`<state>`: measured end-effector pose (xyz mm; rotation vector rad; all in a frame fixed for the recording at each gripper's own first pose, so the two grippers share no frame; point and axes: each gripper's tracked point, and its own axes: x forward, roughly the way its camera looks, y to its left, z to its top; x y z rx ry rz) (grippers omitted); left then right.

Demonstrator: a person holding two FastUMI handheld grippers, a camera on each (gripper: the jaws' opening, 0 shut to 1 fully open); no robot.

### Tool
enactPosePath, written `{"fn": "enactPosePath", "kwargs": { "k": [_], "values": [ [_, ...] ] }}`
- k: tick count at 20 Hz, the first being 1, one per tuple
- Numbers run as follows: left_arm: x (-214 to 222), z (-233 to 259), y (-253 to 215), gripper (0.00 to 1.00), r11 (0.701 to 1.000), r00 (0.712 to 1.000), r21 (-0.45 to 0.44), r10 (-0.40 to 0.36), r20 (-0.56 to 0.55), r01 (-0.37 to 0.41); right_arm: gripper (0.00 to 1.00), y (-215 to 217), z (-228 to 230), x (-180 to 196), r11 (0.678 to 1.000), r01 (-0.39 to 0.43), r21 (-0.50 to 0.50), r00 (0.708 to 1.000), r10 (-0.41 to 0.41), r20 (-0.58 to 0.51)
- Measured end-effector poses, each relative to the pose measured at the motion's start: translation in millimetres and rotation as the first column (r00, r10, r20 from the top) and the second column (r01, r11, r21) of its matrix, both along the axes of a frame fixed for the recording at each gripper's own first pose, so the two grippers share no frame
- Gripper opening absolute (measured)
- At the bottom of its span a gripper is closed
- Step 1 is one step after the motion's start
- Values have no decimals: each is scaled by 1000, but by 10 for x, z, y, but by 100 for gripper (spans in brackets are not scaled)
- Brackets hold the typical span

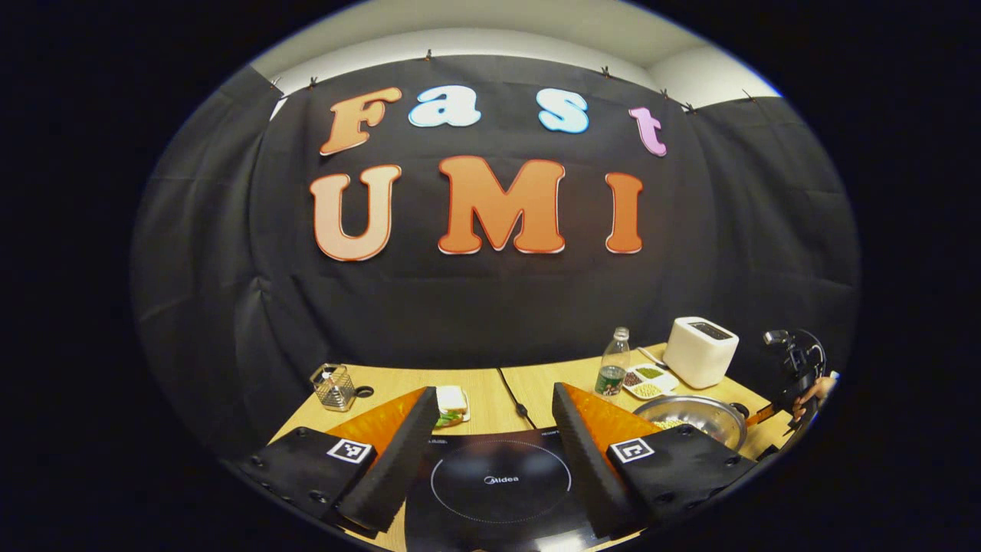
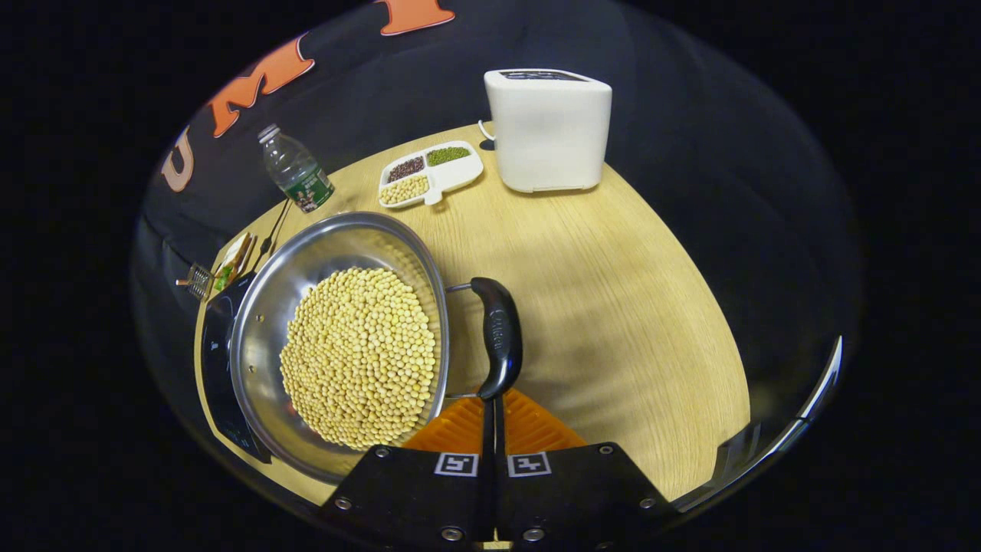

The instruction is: First push the handle of the pot to place it horizontally, then grasp the pot with both hands and set it on the induction cooktop.

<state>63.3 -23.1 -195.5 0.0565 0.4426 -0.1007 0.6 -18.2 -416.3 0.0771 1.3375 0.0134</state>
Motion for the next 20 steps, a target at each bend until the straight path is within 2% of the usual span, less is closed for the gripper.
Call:
{"fn": "enactPosePath", "kwargs": {
  "k": [4,7,12,15,18,19,20],
  "values": [
    [6,-473,-378,98,997,989,-45,-61,-136,55,0,-71,26,111,999,38,38,999,-39,25],
    [-54,-834,-678,98,993,964,-73,-110,-241,95,0,-80,10,146,997,42,59,998,-44,36],
    [-216,-1359,-1179,98,980,879,-158,-178,-441,119,0,-81,439,140,993,-27,116,993,13,118],
    [-312,-1642,-1496,96,970,805,-222,-210,-555,100,3,-71,645,242,984,-13,176,987,-15,157],
    [-353,-1898,-1676,94,968,740,-234,-225,-634,94,23,-138,706,375,981,10,196,984,-44,171],
    [-346,-1969,-1705,96,970,730,-221,-220,-647,96,28,-156,709,427,981,15,194,983,-50,176],
    [-319,-2037,-1710,96,975,726,-200,-205,-657,94,38,-156,698,469,981,16,193,983,-52,178]
  ]
}}
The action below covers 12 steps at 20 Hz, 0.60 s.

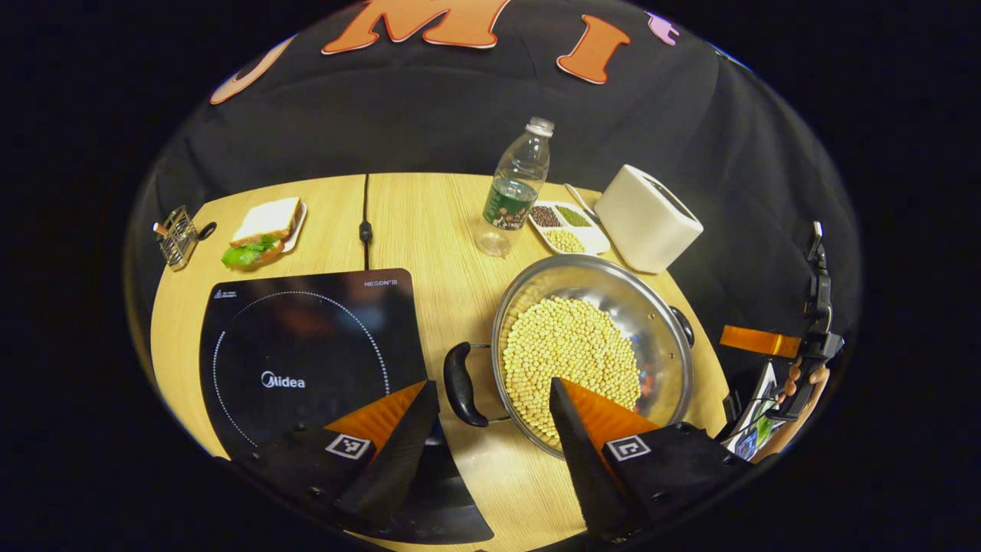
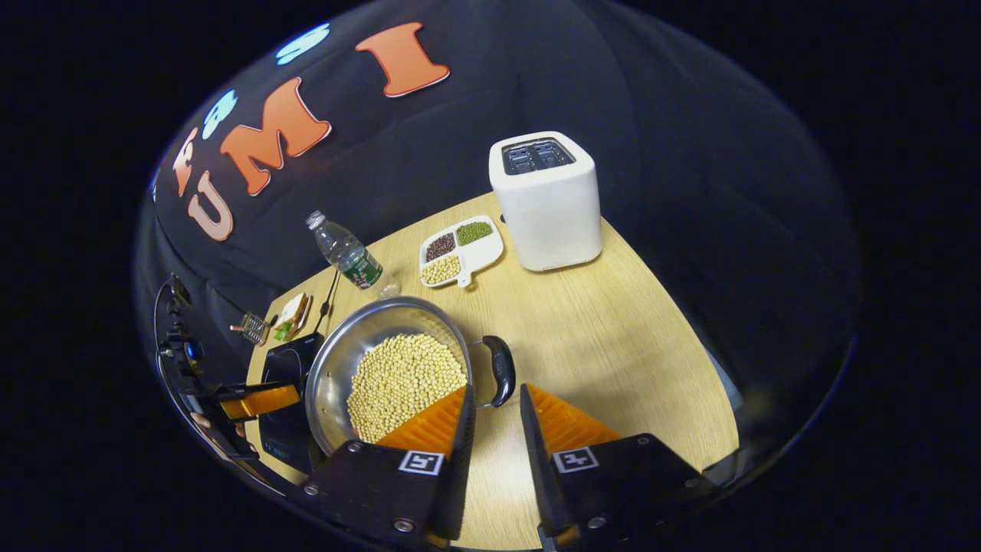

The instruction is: First push the handle of the pot to place it horizontally, then grasp the pot with both hands and set it on the induction cooktop.

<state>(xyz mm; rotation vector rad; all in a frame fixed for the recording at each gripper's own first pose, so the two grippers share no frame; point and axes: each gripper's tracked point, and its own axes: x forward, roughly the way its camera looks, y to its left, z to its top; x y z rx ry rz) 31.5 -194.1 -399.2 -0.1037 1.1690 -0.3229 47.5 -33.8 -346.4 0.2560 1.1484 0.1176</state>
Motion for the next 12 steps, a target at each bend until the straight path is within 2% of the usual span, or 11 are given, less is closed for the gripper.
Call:
{"fn": "enactPosePath", "kwargs": {
  "k": [2,6,7,12],
  "values": [
    [56,-103,-8,96,999,1000,42,7,-3,-7,52,-13,-34,68,1000,-1,-2,1000,1,2],
    [83,-298,-69,96,995,1000,95,-16,-14,17,69,55,-177,158,999,-37,-35,999,37,3],
    [91,-338,-82,94,994,1000,107,-20,-10,21,71,76,-214,165,997,-51,-50,999,51,1],
    [187,-427,-138,96,992,999,125,-27,20,24,82,114,-433,164,982,-120,-142,993,118,-21]
  ]
}}
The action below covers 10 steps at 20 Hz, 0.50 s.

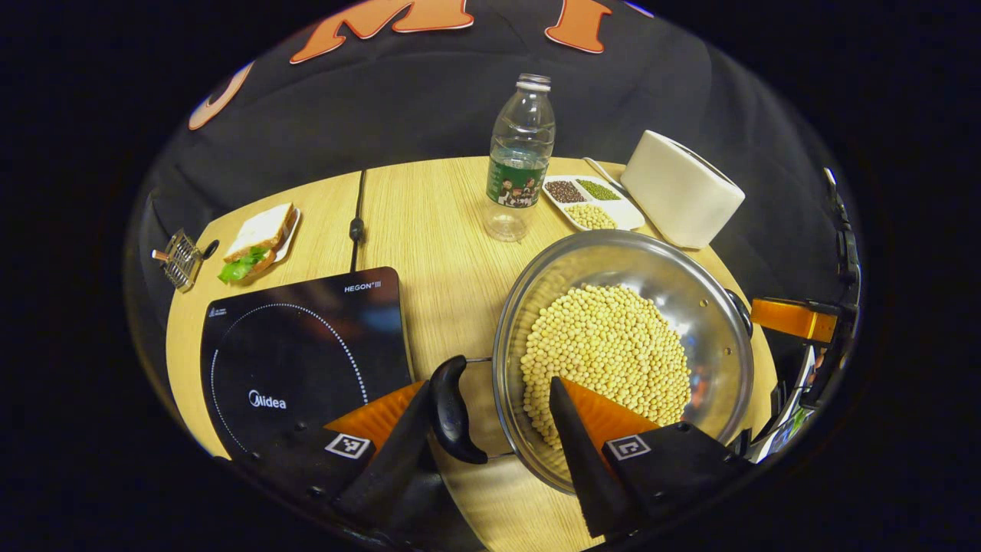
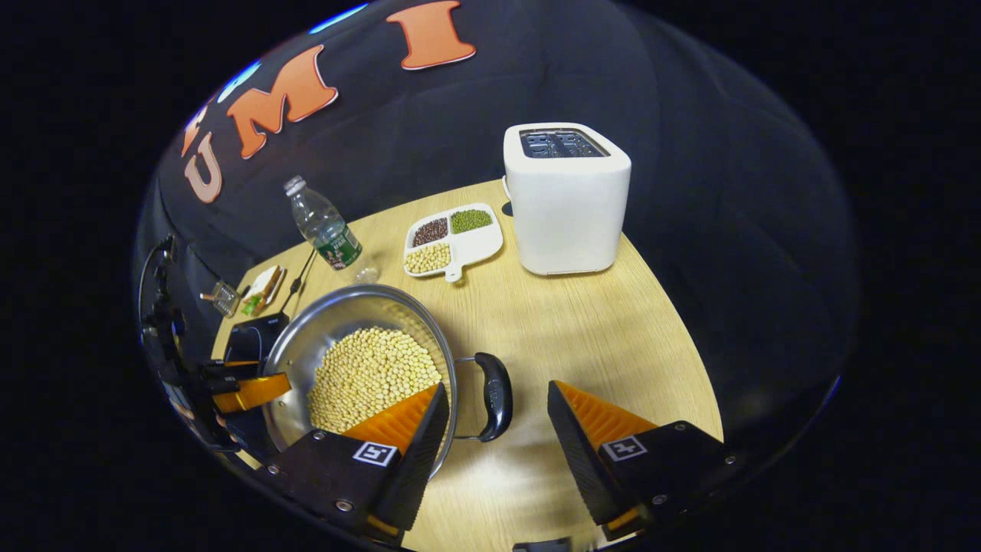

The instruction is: First push the handle of the pot to place it horizontally, then grasp the pot with both hands and set it on the induction cooktop.

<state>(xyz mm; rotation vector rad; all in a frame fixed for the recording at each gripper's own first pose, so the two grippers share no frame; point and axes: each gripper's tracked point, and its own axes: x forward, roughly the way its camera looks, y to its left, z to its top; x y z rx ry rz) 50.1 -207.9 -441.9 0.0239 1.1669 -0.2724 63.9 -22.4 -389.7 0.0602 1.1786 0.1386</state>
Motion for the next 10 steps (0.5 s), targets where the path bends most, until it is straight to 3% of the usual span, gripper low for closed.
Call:
{"fn": "enactPosePath", "kwargs": {
  "k": [1,2,4,10],
  "values": [
    [30,-25,-16,94,1000,1000,-3,-1,8,1,75,12,-37,9,1000,-11,-18,1000,11,-3],
    [57,-58,-25,94,1000,1000,-2,-3,15,3,83,20,-68,9,999,-21,-34,1000,20,-6],
    [90,-166,-35,96,1000,999,17,-7,32,6,83,68,-113,-32,998,-42,-54,999,41,-14],
    [239,-320,-15,88,994,993,105,-27,116,15,80,123,-382,-22,985,-95,-142,995,89,-46]
  ]
}}
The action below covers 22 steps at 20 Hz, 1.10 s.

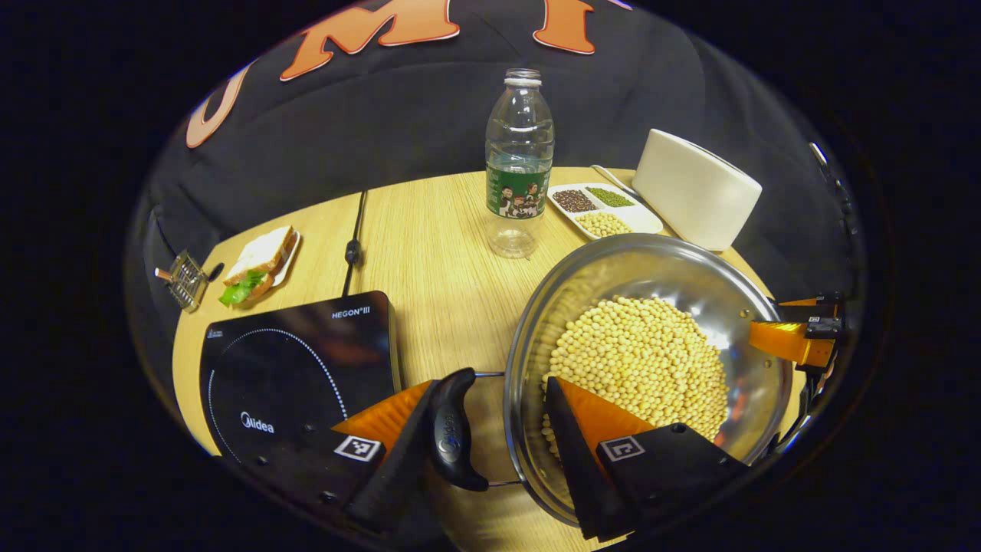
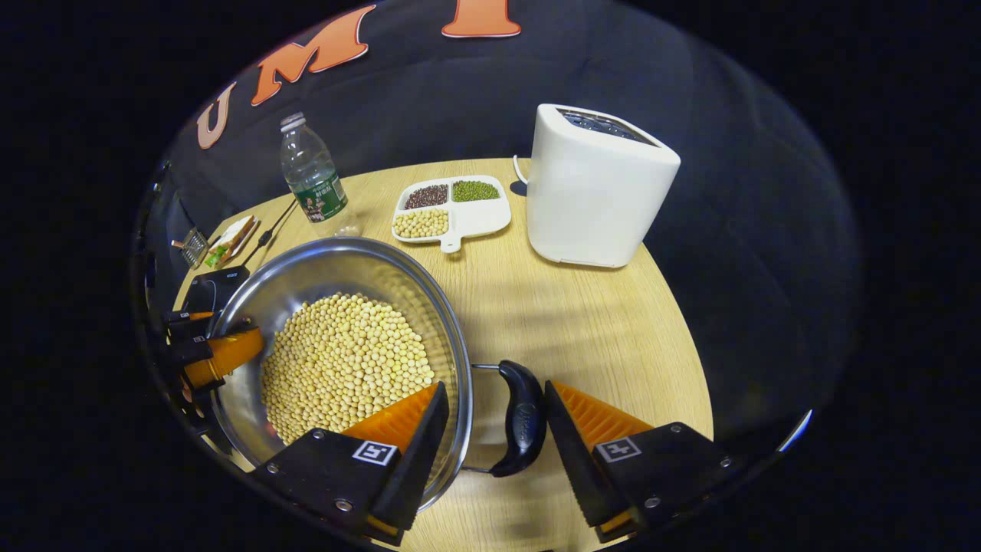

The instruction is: First push the handle of the pot to place it horizontally, then grasp the pot with both hands and set it on the induction cooktop.

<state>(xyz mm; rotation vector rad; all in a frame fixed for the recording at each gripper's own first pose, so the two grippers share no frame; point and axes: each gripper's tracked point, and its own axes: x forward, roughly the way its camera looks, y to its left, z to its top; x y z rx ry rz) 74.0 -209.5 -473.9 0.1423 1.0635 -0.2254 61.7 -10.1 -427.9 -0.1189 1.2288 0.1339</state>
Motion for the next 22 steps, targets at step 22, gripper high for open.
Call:
{"fn": "enactPosePath", "kwargs": {
  "k": [22],
  "values": [
    [125,236,-99,78,1000,991,4,27,131,-28,53,-85,178,-41,989,141,39,987,-143,71]
  ]
}}
